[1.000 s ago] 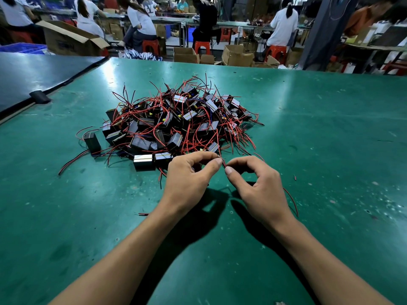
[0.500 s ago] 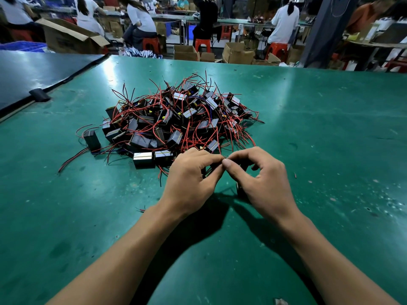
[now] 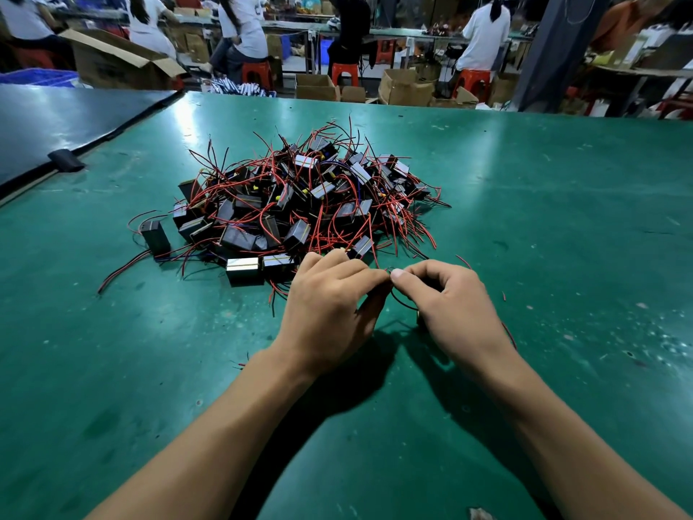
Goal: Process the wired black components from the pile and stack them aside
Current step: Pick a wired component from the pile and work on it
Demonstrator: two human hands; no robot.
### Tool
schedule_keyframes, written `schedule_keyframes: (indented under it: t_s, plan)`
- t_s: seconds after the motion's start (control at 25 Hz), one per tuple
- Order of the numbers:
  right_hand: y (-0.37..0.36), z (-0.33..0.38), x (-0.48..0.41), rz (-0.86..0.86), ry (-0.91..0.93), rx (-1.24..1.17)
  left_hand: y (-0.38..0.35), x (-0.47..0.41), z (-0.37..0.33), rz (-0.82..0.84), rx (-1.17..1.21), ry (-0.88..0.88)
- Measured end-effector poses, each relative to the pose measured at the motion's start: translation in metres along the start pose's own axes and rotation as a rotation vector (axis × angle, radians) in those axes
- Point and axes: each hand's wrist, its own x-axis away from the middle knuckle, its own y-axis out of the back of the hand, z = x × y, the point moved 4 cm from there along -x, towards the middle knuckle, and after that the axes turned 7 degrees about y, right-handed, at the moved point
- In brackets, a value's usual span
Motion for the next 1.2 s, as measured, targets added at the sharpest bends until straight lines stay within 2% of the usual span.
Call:
schedule_keyframes:
  t_s: [0.08,0.2,0.36,0.64,0.92,1.0,1.12,1.2]
  plan:
    - [0.002,0.004,0.002,0.017,0.111,0.003,-0.002,-0.001,0.006,0.062,0.143,0.125]
    - [0.011,0.012,0.004,0.014,0.417,0.198,-0.006,0.0,0.017,0.15,0.352,0.302]
    - [0.011,0.006,0.002,0.037,0.574,0.261,-0.007,0.001,0.019,0.204,0.387,0.312]
    - [0.011,0.008,0.001,0.036,0.528,0.275,-0.004,-0.001,0.016,0.186,0.327,0.253]
    - [-0.002,-0.007,0.0,0.02,0.061,0.091,0.001,0.001,0.006,0.123,0.076,0.106]
    - [0.001,-0.003,0.002,0.027,0.129,0.088,-0.001,0.001,0.011,0.128,0.144,0.179]
    - [0.01,0.009,0.004,0.021,0.45,0.282,-0.004,0.001,0.018,0.164,0.265,0.284]
    - [0.011,0.006,0.003,0.043,0.551,0.333,-0.005,0.001,0.018,0.185,0.286,0.287]
